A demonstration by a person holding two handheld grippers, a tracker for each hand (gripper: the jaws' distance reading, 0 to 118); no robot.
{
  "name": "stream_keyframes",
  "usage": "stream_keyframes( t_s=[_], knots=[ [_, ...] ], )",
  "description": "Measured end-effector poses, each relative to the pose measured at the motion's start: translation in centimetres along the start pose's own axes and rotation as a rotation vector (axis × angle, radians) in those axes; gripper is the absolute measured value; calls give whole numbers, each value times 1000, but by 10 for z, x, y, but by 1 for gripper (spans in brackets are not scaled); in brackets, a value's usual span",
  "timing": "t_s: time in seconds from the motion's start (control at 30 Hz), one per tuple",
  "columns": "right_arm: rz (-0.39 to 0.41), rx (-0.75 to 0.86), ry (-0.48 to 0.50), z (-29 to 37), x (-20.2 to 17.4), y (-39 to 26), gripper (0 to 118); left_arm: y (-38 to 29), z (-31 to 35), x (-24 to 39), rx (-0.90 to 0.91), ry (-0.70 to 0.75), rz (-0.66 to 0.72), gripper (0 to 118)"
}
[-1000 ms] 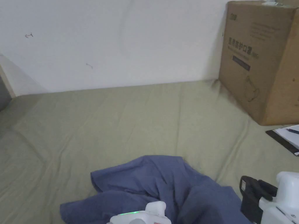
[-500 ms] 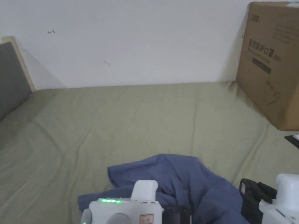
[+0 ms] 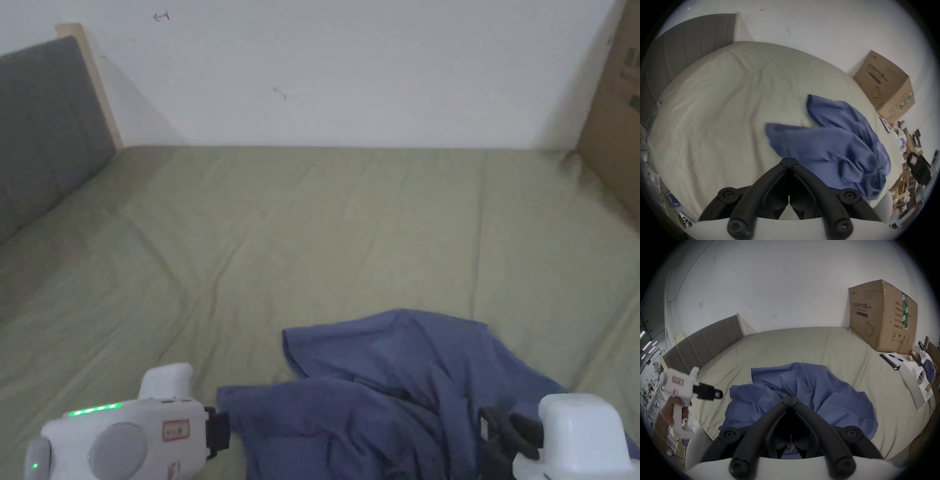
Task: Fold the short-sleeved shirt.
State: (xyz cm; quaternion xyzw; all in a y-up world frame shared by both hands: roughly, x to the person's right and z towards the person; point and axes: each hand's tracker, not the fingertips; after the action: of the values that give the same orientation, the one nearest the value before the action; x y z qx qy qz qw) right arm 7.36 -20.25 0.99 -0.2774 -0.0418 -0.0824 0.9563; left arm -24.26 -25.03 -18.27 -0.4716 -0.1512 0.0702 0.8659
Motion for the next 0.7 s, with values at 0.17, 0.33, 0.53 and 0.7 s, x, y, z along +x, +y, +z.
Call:
stream_keyframes(
  t_s=[0.17,0.33,0.53,0.7],
  knots=[
    [17,-41,16,-22,-6,-2,0,46,-35,-15,35,68,-11,67],
    [30,-75,30,-35,-10,-3,0,72,-83,-13,-43,81,-18,108],
    [24,-100,48,-43,-7,-8,0,50,-104,1,-99,180,-150,105],
    [14,-122,49,-47,-2,-12,0,42,-88,13,-104,149,-139,102]
  ],
)
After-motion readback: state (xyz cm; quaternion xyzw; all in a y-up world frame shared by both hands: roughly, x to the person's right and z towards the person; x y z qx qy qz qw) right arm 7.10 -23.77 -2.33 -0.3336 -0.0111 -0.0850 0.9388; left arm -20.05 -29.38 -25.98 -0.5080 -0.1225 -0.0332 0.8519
